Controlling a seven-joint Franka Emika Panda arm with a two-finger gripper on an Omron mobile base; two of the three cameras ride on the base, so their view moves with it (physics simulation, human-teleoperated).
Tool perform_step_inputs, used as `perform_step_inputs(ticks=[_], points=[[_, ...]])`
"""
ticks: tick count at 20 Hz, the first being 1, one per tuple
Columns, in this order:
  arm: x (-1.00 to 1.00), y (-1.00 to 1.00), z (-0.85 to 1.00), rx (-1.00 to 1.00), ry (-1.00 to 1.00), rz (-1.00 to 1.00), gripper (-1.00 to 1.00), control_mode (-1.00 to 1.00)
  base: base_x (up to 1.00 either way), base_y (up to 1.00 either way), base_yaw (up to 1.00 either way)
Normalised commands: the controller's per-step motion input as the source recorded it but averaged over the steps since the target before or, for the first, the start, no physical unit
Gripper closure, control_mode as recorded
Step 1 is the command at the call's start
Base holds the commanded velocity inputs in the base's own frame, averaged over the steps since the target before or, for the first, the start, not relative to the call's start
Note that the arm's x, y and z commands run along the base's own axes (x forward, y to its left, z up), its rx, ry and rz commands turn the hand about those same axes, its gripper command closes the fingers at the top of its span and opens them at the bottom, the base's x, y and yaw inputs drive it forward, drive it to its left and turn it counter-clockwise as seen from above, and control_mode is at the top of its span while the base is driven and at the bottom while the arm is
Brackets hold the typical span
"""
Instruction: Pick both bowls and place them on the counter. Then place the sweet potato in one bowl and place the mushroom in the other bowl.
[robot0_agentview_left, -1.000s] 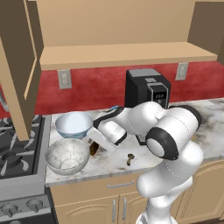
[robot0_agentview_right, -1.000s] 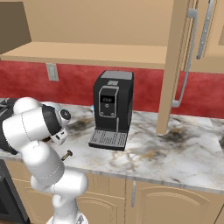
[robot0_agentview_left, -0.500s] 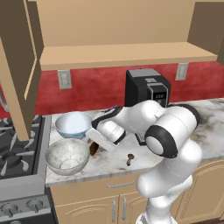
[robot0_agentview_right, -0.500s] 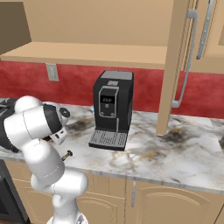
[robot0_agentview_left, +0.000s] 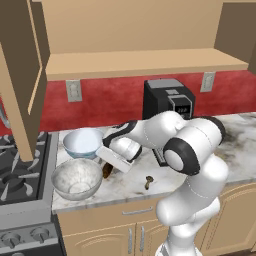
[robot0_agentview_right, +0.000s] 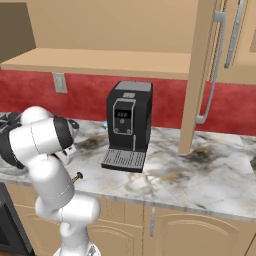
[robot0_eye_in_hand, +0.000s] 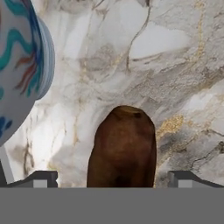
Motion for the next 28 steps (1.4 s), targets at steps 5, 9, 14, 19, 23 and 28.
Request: perform_step_inputs(ticks=[5,9,14,19,23,28], points=[[0.00,0.02,-0.45,-0.03,0.06,0.08,-1.00,-1.00,0.00,0.00,0.00],[-0.06,0.00,-0.47,-0.02,0.06,0.10,-1.00,-1.00,0.00,0.00,0.00],[-0.12,0.00,-0.43,-0.01,0.07,0.09,1.00,-1.00,0.00,0.00,0.00],[-0.14,-0.01,-0.38,0.00,0.05,0.08,1.00,-1.00,0.00,0.00,0.00],[-0.01,0.00,-0.24,0.00,0.00,0.06,1.00,-1.00,0.00,0.00,0.00],[-0.06,0.00,-0.13,0.00,0.00,0.05,1.00,-1.00,0.00,0.00,0.00]])
